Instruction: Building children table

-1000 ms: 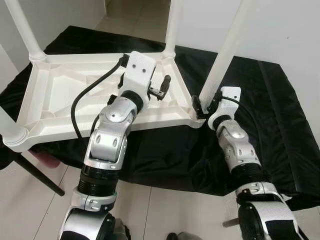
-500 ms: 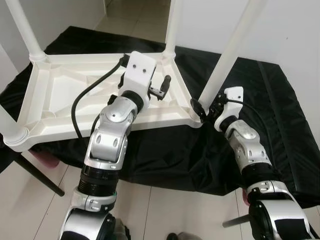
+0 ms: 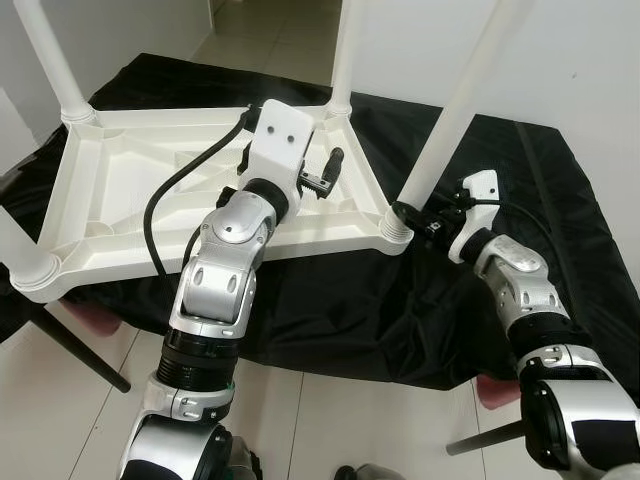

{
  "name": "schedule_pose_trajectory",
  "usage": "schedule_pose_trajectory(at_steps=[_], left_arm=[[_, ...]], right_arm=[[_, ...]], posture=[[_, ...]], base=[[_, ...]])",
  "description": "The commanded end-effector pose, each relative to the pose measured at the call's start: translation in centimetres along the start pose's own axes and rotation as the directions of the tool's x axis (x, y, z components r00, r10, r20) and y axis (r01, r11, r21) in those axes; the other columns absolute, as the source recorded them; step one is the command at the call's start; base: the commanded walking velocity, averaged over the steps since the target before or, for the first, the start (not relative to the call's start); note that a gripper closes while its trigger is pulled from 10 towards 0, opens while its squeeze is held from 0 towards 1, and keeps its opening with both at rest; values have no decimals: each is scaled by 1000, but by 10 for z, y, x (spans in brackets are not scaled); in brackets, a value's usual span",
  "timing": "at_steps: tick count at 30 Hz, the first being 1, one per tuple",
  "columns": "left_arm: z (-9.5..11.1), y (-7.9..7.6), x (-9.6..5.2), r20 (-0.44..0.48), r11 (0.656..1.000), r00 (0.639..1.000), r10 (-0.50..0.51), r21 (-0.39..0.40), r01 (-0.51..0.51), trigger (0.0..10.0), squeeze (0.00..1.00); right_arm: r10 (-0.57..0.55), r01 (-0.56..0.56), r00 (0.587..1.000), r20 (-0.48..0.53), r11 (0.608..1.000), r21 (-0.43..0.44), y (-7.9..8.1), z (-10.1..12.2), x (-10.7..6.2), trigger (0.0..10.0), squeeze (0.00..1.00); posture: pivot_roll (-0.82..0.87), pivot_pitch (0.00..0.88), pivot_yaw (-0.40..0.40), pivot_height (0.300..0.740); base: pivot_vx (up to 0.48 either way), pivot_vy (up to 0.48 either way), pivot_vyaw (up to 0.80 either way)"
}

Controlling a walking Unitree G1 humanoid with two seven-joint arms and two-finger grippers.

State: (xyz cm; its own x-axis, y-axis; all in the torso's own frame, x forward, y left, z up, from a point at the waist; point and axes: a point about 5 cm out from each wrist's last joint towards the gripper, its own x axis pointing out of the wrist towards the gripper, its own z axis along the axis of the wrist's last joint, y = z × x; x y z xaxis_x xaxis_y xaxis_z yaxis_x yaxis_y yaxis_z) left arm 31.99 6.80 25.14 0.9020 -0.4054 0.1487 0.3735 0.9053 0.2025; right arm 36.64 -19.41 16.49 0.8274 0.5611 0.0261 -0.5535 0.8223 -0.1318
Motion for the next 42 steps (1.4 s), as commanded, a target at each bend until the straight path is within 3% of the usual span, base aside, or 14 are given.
schedule_pose_trajectory(at_steps=[1, 5, 6, 7, 14, 22, 25, 27, 28, 29, 30, 32, 35, 42], left_arm=[[6, -1, 1, 20, 999, 999, 47, 8, -47, 10000, 0], [6, -1, 2, 21, 999, 999, 47, 6, -47, 10000, 0], [7, -1, 1, 22, 999, 999, 47, 7, -47, 10000, 0], [7, -1, 1, 23, 999, 999, 46, 8, -46, 10000, 0], [9, -4, 1, 32, 1000, 999, 21, 15, -22, 10000, 0], [10, -27, -6, 57, 986, 985, -164, 19, 164, 10000, 0], [-1, -52, -18, 19, 928, 929, -370, 38, 370, 10000, 0], [-1, -52, -18, 19, 928, 929, -370, 38, 370, 10000, 0], [-12, -61, -24, -43, 889, 889, -456, 31, 457, 10000, 0], [-12, -61, -24, -43, 889, 889, -456, 31, 457, 10000, 0], [-22, -67, -30, -93, 857, 857, -507, 48, 513, 10000, 0], [-22, -67, -30, -93, 857, 857, -507, 48, 513, 10000, 0], [-41, -72, -38, -203, 824, 814, -544, 53, 564, 10000, 0], [-39, -69, -37, -212, 842, 829, -517, 48, 537, 10000, 0]], right_arm=[[2, -2, 1000, 4, 1000, 1, -5, 2, -2, 0, 0], [23, -23, 1000, 1, 1000, 21, -4, -1, -2, 0, 0], [26, -26, 1000, -5, 999, 30, -3, -3, -2, 2353, 0], [18, -17, 1000, -9, 999, 42, -2, -4, -1, 10000, 0], [-43, 44, 999, -21, 996, 72, -1, -9, 3, 10000, 0], [-100, 102, 995, -21, 988, 117, 3, -14, 6, 10000, 0], [-108, 110, 994, -21, 986, 126, 5, -16, 6, 10000, 0], [-108, 110, 994, -21, 986, 126, 5, -16, 6, 10000, 0], [-109, 111, 994, -21, 986, 127, 5, -16, 6, 10000, 0], [-109, 111, 994, -21, 986, 127, 5, -16, 6, 10000, 0], [-109, 111, 994, -20, 986, 128, 5, -16, 6, 10000, 0], [-109, 111, 994, -20, 986, 128, 5, -16, 6, 10000, 0], [-119, 120, 993, -21, 984, 129, 4, -15, 6, 10000, 0], [-122, 124, 992, -23, 984, 131, 5, -16, 7, 10000, 0]], posture=[[79, 27, -28, 740], [82, 31, -27, 740], [81, 32, -26, 740], [82, 34, -26, 740], [81, 38, -29, 740], [75, 44, -31, 740], [72, 47, -31, 740], [72, 47, -31, 740], [71, 49, -31, 740], [71, 49, -31, 740], [71, 49, -31, 740], [71, 49, -31, 740], [70, 53, -30, 740], [72, 55, -31, 740]], base=[[0, 0, 0], [0, 0, 0], [0, 0, 0], [0, 0, 0], [0, 0, 0], [0, 0, 0], [0, 0, 0], [0, 0, 0], [0, 0, 0], [0, 0, 0], [0, 0, 0], [0, 0, 0], [0, 0, 0], [0, 0, 0]])
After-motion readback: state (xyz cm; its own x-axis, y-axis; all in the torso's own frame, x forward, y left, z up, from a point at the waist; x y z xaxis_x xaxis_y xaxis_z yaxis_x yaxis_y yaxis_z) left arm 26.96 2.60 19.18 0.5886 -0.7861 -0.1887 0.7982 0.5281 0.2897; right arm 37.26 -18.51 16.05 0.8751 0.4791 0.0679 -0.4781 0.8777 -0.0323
